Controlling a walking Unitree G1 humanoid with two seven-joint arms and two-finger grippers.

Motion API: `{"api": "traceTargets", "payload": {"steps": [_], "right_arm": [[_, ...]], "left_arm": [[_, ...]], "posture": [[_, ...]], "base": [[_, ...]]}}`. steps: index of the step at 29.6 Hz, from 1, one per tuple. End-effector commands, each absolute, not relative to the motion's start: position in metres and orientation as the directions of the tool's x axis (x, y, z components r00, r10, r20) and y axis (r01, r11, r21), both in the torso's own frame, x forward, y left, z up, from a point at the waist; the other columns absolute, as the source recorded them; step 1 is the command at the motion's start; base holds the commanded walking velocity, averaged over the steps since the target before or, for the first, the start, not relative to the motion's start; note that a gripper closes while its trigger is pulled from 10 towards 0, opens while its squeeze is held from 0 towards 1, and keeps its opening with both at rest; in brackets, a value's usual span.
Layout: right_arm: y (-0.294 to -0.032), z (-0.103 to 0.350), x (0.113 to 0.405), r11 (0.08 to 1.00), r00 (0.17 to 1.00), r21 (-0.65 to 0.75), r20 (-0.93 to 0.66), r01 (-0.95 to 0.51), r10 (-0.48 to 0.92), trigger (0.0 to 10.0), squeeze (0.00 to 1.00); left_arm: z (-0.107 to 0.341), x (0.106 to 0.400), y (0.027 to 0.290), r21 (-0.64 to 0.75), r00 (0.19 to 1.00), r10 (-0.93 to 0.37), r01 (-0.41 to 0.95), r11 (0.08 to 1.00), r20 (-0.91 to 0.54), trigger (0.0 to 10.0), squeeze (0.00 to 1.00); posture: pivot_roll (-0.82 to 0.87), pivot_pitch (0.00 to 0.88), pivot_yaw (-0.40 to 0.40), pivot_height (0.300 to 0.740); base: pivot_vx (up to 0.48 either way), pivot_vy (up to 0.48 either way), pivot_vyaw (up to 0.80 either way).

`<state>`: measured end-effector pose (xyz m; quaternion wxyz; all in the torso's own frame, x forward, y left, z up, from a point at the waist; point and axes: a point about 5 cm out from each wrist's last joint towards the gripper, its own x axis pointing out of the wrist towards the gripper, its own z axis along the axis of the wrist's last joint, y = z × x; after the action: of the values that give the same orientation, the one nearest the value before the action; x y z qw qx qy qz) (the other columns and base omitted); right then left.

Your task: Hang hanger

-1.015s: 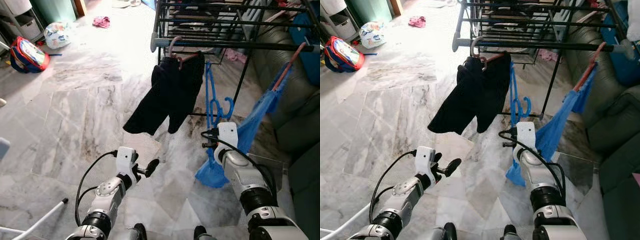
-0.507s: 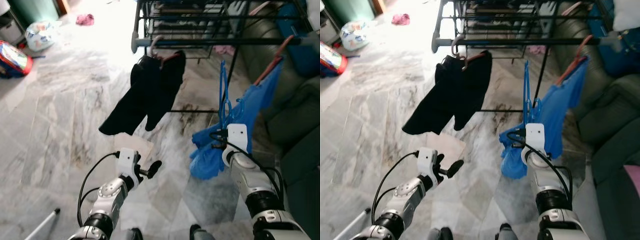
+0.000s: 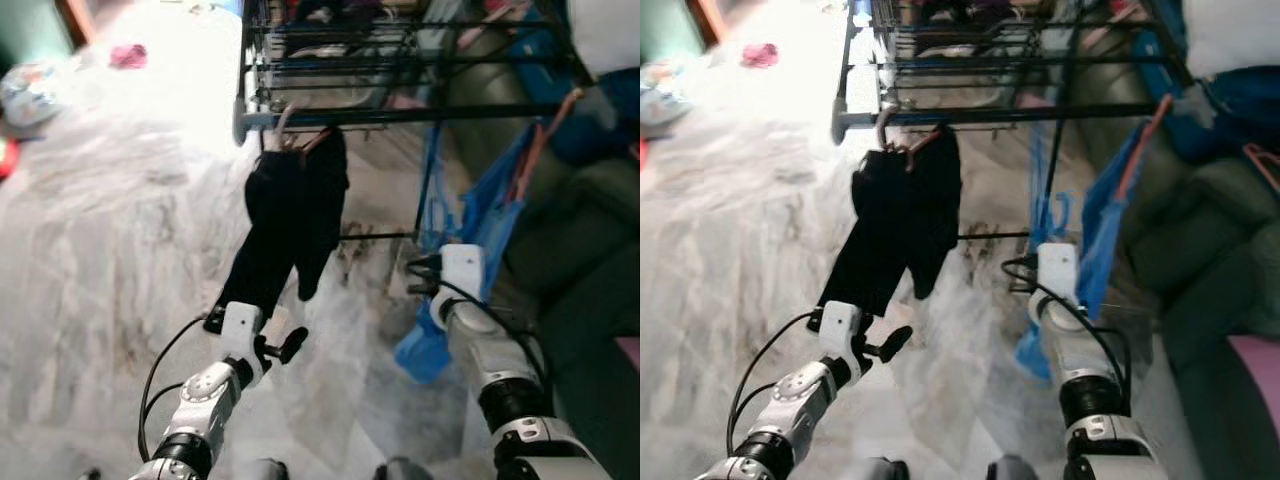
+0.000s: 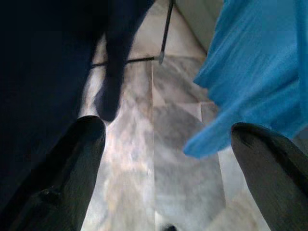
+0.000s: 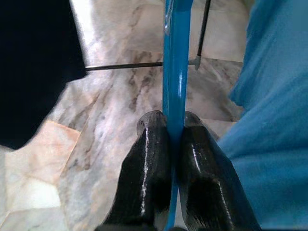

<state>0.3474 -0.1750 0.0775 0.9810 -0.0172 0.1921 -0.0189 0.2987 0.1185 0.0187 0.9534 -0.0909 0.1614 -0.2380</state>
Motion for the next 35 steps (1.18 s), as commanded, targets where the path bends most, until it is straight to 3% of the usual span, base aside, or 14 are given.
{"api": "traceTargets", "payload": {"steps": [1,10,25,32,35], "right_arm": [[-0.183,0.079,0.346,0.998,0.925,-0.043,-0.375,0.049,-0.061,10.0,0.00],[-0.182,0.083,0.346,0.997,0.936,-0.074,-0.347,0.030,-0.054,10.0,0.00],[-0.186,0.086,0.326,0.992,0.952,-0.127,-0.302,0.016,-0.054,10.0,0.00],[-0.189,0.092,0.312,0.986,0.962,-0.159,-0.255,0.060,-0.100,10.0,0.00],[-0.195,0.106,0.303,0.980,0.969,-0.165,-0.200,0.110,-0.143,10.0,0.00]], "left_arm": [[0.012,0.292,0.111,-0.265,0.814,-0.504,0.438,0.859,-0.288,10.0,0.00],[0.010,0.290,0.113,-0.260,0.817,-0.498,0.434,0.863,-0.292,10.0,0.00],[0.041,0.291,0.115,-0.140,0.853,-0.515,0.501,0.854,-0.083,10.0,0.00],[0.044,0.280,0.112,-0.088,0.832,-0.551,0.546,0.833,-0.060,10.0,0.00],[0.050,0.282,0.115,-0.057,0.861,-0.509,0.507,0.860,-0.023,10.0,0.00]], "posture": [[-0.06,0.212,0.035,0.740],[-0.05,0.217,0.033,0.740],[-0.04,0.266,0.019,0.740],[-0.04,0.286,0.016,0.740],[-0.04,0.291,0.014,0.740]], "base": [[0.326,0.352,0.00],[0.309,0.322,0.00],[0.000,0.000,0.00],[0.000,0.000,0.00],[0.000,0.000,0.00]]}}
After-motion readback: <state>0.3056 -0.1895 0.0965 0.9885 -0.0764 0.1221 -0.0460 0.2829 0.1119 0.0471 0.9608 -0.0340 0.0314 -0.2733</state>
